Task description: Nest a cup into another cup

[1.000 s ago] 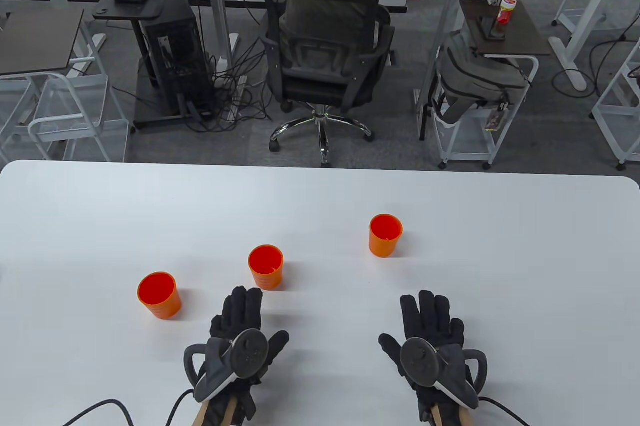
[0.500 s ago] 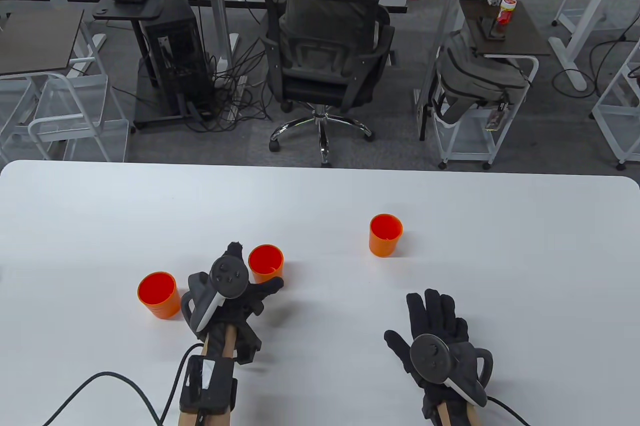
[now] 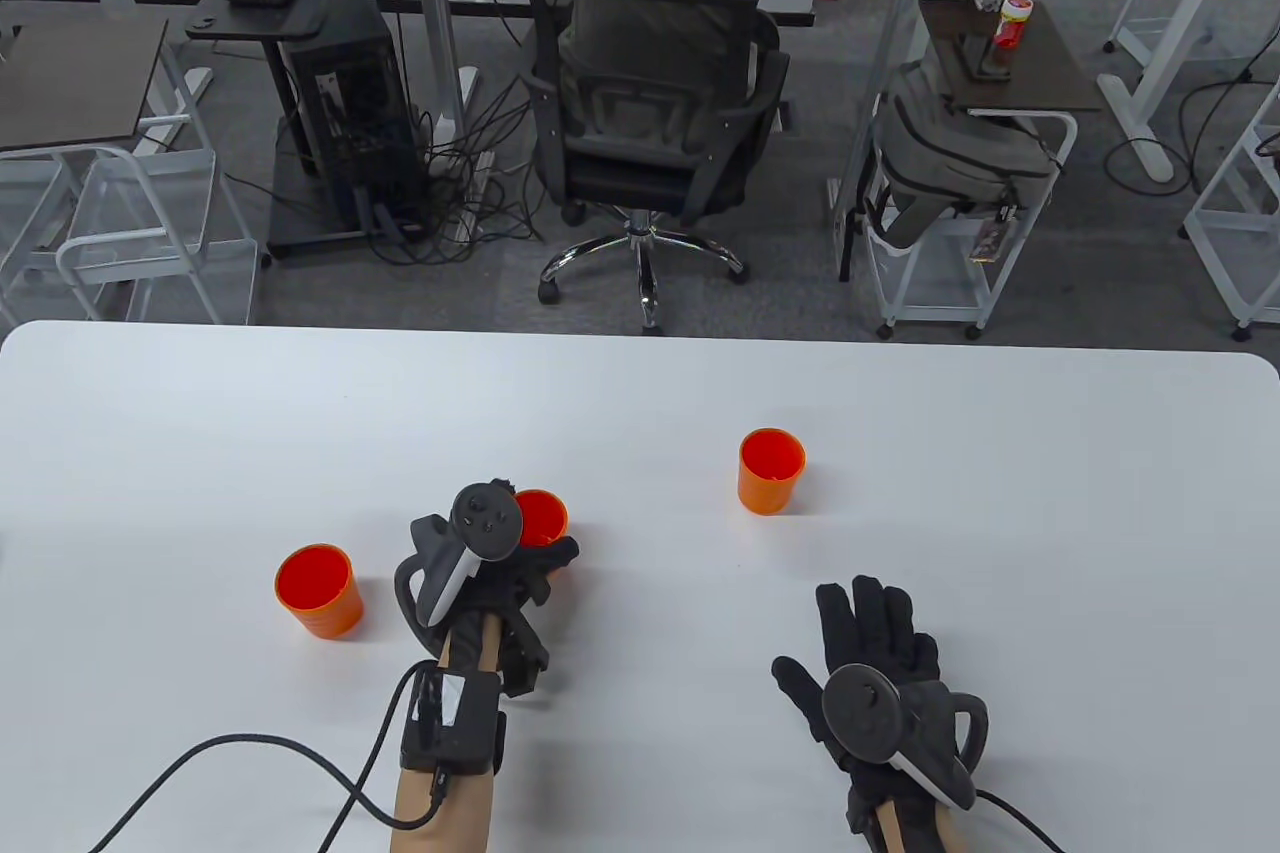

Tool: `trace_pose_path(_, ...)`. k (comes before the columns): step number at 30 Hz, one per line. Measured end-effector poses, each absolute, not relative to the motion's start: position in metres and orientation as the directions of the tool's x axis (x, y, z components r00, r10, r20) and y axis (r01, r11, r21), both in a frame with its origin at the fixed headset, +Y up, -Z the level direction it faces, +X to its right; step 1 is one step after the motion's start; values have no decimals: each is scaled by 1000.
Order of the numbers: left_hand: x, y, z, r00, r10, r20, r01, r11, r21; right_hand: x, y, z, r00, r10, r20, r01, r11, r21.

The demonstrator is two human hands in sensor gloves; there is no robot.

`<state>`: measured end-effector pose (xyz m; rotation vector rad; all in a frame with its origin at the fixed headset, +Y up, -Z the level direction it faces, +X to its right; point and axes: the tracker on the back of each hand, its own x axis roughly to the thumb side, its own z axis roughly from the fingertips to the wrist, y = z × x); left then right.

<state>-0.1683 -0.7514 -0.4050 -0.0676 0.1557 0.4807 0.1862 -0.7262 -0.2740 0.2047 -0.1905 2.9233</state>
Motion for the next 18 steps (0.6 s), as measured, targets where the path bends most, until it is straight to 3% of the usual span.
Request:
trace_pose_path(4,-157,-740,-392,866,496,-64,-497,868,0,188,-727,-275,-969,200,144,-216,-971,-104)
trace_pose_path(11,-124,-712,-346,849,513,129,-510,858,-56,187,-728,-276,-968,200,150,-216,-971,-99)
trace_pose_path(18,-91,-719,-294,834,499,237,-478,866,-145,185,-730,-276,-969,194,155,-209,-974,-92)
